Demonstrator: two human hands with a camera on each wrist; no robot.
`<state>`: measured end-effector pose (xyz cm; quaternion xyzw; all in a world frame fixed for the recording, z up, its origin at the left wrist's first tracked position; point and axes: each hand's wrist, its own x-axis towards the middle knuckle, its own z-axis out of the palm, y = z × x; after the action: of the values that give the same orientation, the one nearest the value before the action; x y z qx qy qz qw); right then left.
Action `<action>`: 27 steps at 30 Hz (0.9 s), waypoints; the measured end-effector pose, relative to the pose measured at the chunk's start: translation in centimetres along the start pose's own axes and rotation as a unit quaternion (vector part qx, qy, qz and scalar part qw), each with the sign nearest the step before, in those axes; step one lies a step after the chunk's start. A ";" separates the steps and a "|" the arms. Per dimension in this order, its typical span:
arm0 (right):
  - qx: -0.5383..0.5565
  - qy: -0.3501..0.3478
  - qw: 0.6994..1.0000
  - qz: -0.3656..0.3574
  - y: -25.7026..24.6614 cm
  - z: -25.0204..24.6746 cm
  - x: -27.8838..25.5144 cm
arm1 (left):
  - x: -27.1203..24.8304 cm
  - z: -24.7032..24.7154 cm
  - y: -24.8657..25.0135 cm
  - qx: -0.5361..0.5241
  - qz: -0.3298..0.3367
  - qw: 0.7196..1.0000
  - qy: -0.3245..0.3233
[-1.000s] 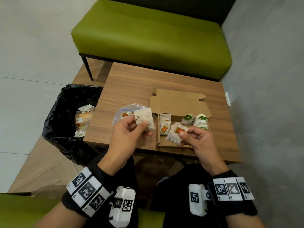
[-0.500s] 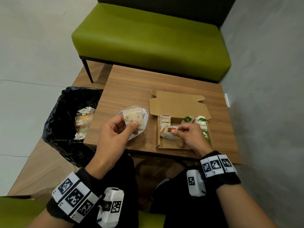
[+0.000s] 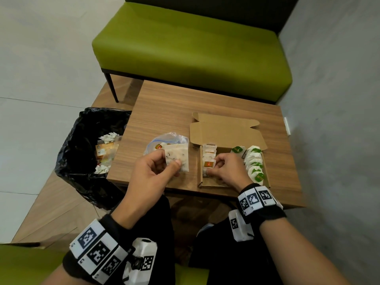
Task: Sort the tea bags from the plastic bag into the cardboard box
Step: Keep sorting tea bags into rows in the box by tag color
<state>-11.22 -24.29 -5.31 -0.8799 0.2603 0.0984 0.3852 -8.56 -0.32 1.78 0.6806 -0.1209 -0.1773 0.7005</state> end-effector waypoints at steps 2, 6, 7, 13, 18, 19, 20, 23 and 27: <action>-0.050 -0.003 0.999 -0.017 -0.1 0.1 -0.1 | 0.0 -0.1 -0.1 0.000 -0.002 1.000 -0.001; -0.115 0.039 0.991 -0.062 -0.5 0.3 -0.2 | 0.0 0.1 0.1 0.002 0.002 1.000 0.001; -0.118 0.049 0.989 -0.067 -0.4 0.4 -0.1 | 0.0 0.1 0.1 0.001 0.001 1.000 0.000; -0.111 0.077 0.990 -0.034 -1.3 -0.6 -1.2 | -0.2 0.6 0.2 0.011 -0.030 0.999 -0.029; 0.067 0.046 0.988 -0.132 -3.4 -2.9 -5.7 | -0.8 1.6 0.4 -0.005 -0.062 0.996 -0.062; 0.136 -0.009 0.978 -0.159 -3.7 -3.2 -6.9 | -1.0 1.9 0.5 -0.013 -0.064 0.996 -0.067; 0.181 -0.058 0.965 -0.179 -3.9 -3.2 -8.0 | -1.1 2.2 0.7 -0.022 -0.066 0.995 -0.075; 0.200 -0.095 0.953 -0.207 -3.9 -2.5 -9.8 | -1.8 2.8 1.4 -0.036 -0.072 0.989 -0.125; 0.224 -0.070 0.942 -0.239 -3.4 -1.7 -10.6 | -3.0 2.9 2.0 -0.034 -0.081 0.980 -0.181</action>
<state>-18.47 -19.56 1.94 -0.7983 0.0297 0.0034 0.6015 -12.32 -1.68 4.13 0.6203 -0.1840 -0.3574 0.6735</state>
